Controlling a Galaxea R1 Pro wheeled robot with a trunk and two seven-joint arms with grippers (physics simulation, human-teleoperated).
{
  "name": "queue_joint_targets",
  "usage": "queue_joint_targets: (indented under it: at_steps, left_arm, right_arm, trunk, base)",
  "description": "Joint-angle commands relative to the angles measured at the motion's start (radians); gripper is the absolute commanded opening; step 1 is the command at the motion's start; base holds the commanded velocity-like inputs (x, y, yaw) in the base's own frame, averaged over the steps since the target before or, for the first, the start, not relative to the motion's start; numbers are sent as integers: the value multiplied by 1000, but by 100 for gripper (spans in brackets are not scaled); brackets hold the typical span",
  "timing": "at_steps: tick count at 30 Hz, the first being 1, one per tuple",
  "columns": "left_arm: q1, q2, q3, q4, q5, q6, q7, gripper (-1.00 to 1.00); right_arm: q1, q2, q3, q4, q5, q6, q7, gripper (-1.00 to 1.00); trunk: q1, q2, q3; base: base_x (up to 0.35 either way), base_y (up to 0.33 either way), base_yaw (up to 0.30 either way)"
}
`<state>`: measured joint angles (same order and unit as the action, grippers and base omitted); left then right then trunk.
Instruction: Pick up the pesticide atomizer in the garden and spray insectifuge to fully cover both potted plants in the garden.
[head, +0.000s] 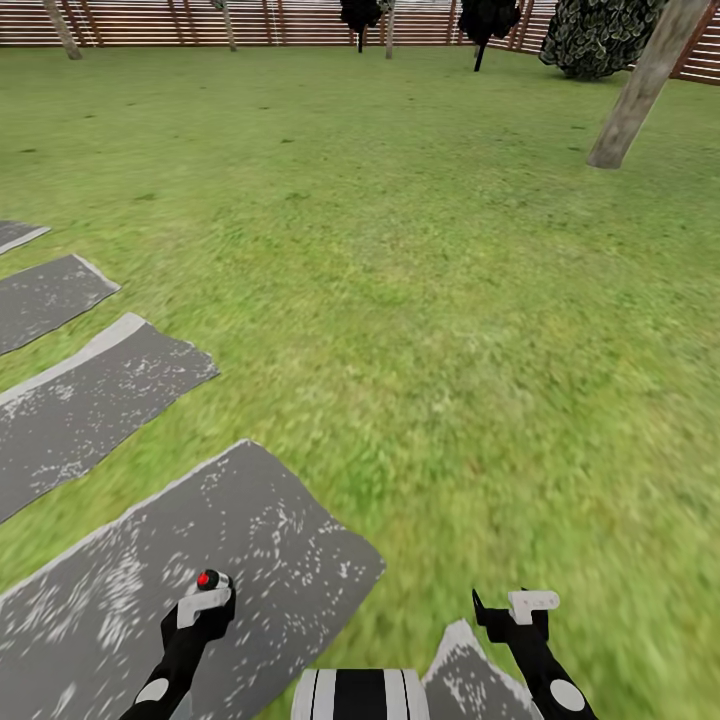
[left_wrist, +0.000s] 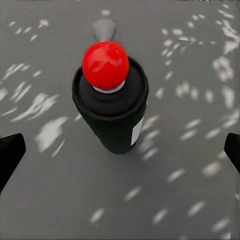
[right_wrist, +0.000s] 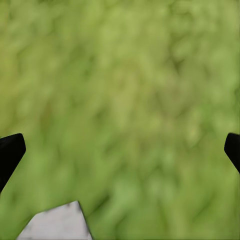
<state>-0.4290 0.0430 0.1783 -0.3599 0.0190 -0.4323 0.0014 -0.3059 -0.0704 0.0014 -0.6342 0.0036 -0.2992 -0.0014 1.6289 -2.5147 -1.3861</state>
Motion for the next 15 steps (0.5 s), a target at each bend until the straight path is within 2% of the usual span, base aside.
queue_joint_targets:
  at_steps: [1,5,15]
  left_arm:
    - [0,0,0,1,2,-3,0,100]
    - [0,0,1,1,3,-3,0,100]
    - [0,0,1,0,8,-3,0,100]
  right_arm:
    - [0,0,0,1,0,-3,0,100]
    - [-1,0,0,1,0,-3,0,100]
    - [-1,0,0,1,-1,-3,0,100]
  trunk:
    - [0,0,-1]
    - [0,0,-1]
    - [0,0,-1]
  base:
    - [93,0,0]
    - [99,0,0]
    - [8,0,0]
